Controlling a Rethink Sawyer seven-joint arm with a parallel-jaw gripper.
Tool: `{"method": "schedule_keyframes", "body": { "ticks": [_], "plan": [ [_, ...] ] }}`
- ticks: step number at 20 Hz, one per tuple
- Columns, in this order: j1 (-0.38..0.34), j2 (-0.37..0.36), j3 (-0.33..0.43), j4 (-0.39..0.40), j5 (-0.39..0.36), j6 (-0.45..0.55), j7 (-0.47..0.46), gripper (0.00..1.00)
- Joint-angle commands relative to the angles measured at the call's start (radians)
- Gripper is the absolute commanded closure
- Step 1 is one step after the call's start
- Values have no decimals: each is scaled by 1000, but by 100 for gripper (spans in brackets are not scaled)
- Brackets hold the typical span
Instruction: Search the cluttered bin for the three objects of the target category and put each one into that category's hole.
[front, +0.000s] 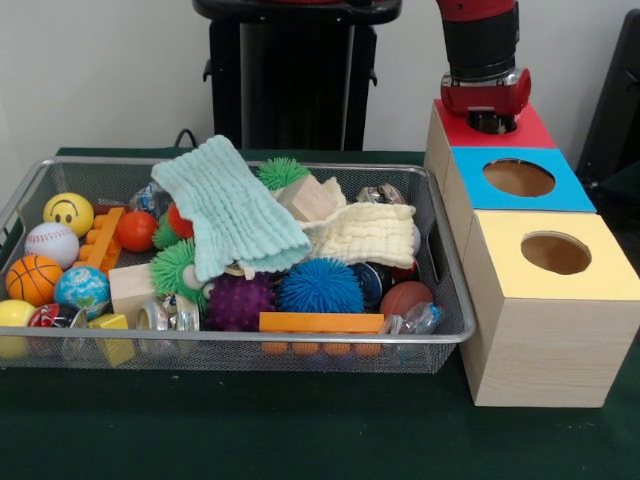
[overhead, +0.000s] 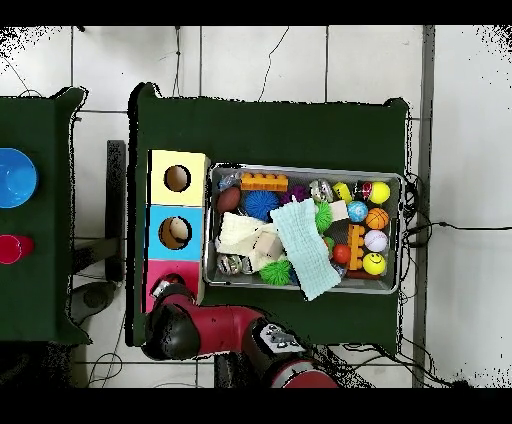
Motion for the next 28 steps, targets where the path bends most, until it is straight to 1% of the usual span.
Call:
{"method": "schedule_keyframes", "body": {
  "ticks": [1, 6, 7, 10, 11, 12, 14, 18, 21, 24, 25, 27, 28],
  "plan": [
    [-23, 35, 1, -119, -20, 29, 63, 0],
    [-37, 27, 13, -129, -23, 63, 46, 0],
    [-19, 20, -6, -135, -7, 78, 46, 100],
    [-20, 19, -3, -149, 10, 131, 36, 100],
    [-37, 17, 19, -147, 10, 149, 36, 100],
    [-25, 4, 4, -156, 7, 149, 27, 100],
    [-24, -30, 9, -146, 22, 198, 34, 100],
    [5, -89, -3, -138, 48, 241, 61, 100],
    [11, -126, 0, -141, 59, 293, 71, 100],
    [15, -187, 4, -140, 81, 377, 82, 100],
    [8, -216, 16, -134, 92, 413, 87, 100],
    [20, -271, 10, -135, 117, 498, 99, 100],
    [35, -292, -5, -141, 127, 537, 109, 100]
  ]
}}
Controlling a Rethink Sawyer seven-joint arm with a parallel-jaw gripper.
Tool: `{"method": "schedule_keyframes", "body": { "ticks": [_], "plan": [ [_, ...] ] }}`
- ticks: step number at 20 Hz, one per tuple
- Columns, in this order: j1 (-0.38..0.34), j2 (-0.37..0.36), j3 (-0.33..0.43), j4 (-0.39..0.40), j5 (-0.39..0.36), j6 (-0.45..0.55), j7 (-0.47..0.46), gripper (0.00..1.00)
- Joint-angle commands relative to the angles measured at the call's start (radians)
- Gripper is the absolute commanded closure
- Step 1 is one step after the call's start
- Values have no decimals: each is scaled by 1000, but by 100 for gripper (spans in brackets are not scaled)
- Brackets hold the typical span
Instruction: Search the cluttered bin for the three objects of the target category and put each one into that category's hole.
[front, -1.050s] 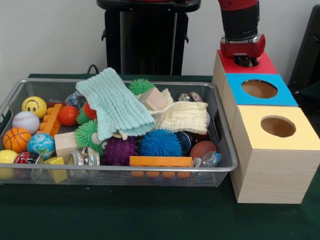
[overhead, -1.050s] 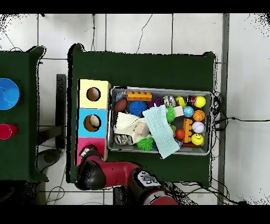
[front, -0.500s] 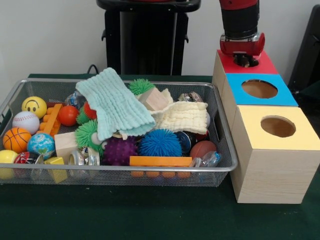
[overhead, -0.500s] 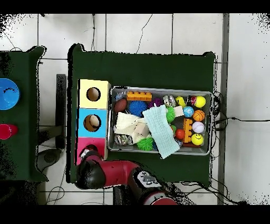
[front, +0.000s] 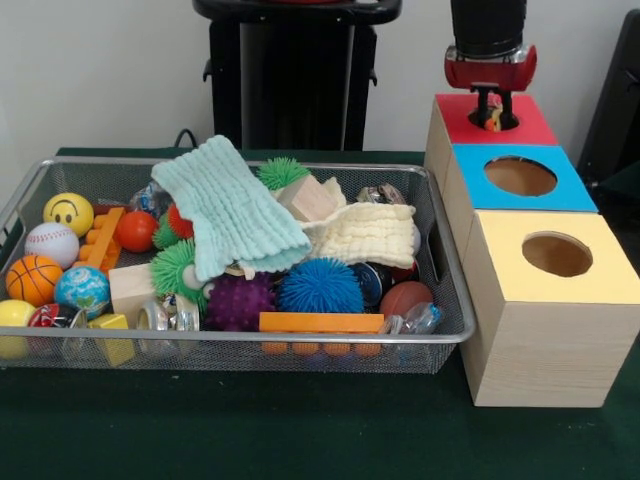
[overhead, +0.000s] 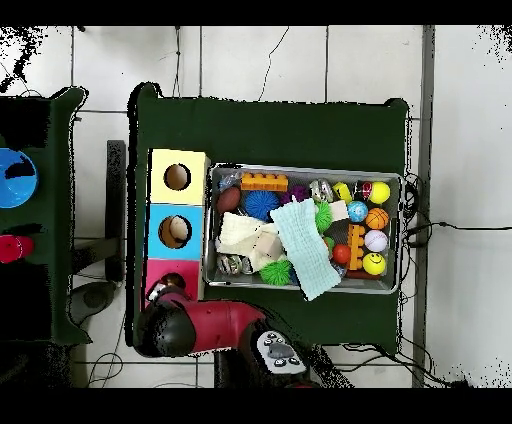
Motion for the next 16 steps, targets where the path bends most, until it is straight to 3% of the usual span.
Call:
{"method": "schedule_keyframes", "body": {
  "ticks": [1, 6, 10, 13, 15, 16],
  "plan": [
    [27, -181, -10, -129, 107, 293, 117, 100],
    [14, -166, 3, -121, 111, 251, 107, 100],
    [-40, -85, 41, -100, 64, 107, 73, 100],
    [-60, -63, 54, -94, 43, 67, 64, 100],
    [2, -68, -20, -119, 27, 37, 82, 100],
    [25, -66, -50, -129, 17, 8, 83, 0]
  ]
}}
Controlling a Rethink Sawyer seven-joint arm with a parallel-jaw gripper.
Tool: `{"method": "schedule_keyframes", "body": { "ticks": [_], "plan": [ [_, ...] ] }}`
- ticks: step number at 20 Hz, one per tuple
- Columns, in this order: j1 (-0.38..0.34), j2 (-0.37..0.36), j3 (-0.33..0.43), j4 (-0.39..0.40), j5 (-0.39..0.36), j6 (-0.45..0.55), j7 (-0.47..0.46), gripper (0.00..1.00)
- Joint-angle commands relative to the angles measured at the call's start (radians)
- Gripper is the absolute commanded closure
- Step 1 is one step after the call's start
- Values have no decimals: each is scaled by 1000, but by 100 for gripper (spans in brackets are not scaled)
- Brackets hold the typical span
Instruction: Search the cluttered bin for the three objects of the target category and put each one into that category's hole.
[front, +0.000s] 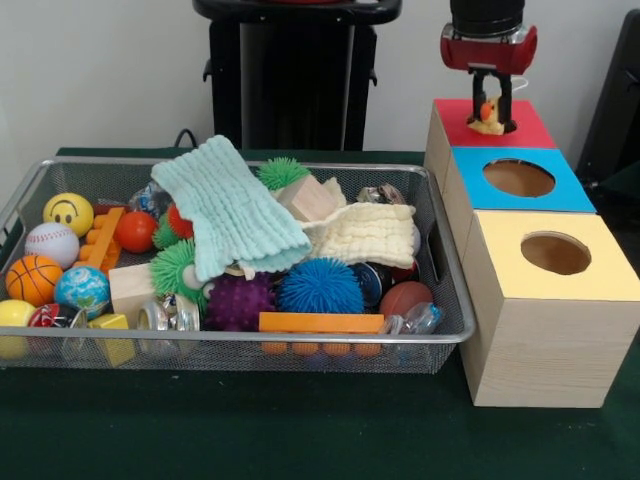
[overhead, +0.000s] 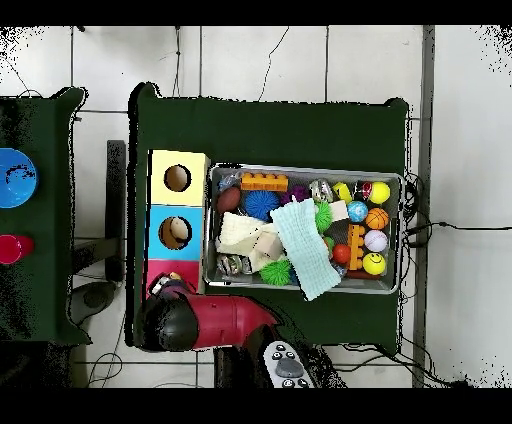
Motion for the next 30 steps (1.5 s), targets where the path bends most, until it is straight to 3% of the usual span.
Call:
{"method": "schedule_keyframes", "body": {
  "ticks": [1, 9, 12, 17, 22, 25, 30],
  "plan": [
    [27, 19, -28, -114, -31, -100, 81, 0],
    [21, 27, -19, -110, -29, -133, 77, 0],
    [-7, 9, 17, -106, -17, -73, 57, 0],
    [1, -3, 14, -106, -6, -55, 63, 0],
    [41, -106, -28, -119, 31, 114, 70, 0],
    [80, -169, -93, -174, -7, 259, 42, 0],
    [41, -202, -87, -249, -78, 427, -55, 0]
  ]
}}
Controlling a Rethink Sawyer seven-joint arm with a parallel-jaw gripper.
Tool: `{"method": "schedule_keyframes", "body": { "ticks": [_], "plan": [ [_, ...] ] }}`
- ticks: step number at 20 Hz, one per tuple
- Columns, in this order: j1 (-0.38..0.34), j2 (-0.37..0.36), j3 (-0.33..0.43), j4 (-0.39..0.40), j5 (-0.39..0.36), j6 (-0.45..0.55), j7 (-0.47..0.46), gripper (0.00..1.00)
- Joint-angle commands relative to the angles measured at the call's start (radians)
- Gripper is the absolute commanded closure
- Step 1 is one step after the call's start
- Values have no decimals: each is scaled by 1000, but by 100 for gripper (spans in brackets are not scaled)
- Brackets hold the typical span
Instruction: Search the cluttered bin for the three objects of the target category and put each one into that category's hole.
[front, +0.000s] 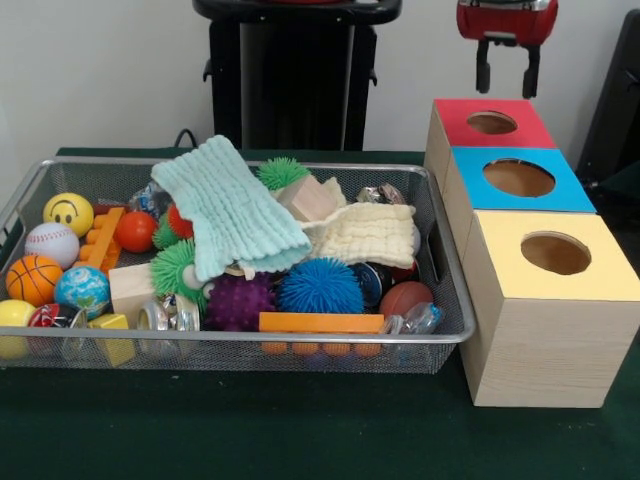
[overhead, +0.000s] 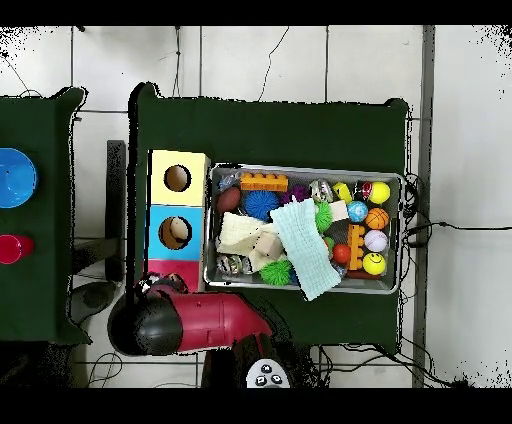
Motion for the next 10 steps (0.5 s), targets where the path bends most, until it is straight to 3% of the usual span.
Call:
{"method": "schedule_keyframes", "body": {
  "ticks": [1, 5, 10],
  "plan": [
    [-29, -79, -37, -198, -88, 247, -63, 0],
    [-49, -75, -35, -218, -172, 244, -101, 0],
    [-78, -63, -40, -181, -312, 133, -114, 0]
  ]
}}
